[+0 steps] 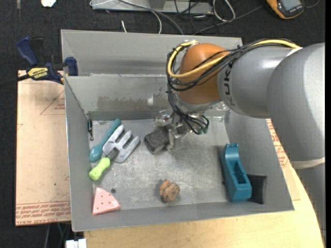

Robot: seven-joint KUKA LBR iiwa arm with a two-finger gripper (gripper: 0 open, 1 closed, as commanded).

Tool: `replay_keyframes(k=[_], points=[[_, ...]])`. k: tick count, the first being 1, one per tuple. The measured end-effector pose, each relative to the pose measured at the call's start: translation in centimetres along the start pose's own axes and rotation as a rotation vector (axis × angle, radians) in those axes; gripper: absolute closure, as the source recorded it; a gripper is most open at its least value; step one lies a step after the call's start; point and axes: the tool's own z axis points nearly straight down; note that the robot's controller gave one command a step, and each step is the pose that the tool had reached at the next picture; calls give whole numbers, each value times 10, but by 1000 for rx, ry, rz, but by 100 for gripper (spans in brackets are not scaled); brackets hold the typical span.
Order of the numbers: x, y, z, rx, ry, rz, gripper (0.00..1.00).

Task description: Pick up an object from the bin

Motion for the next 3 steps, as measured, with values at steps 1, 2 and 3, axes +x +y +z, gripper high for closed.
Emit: replay_keyframes(k=[1, 2, 3], points=[[0, 0, 0, 0, 0, 0, 100], [6, 7, -64, -1, 4, -1, 100], [9, 32, -163, -3, 6, -10, 100]])
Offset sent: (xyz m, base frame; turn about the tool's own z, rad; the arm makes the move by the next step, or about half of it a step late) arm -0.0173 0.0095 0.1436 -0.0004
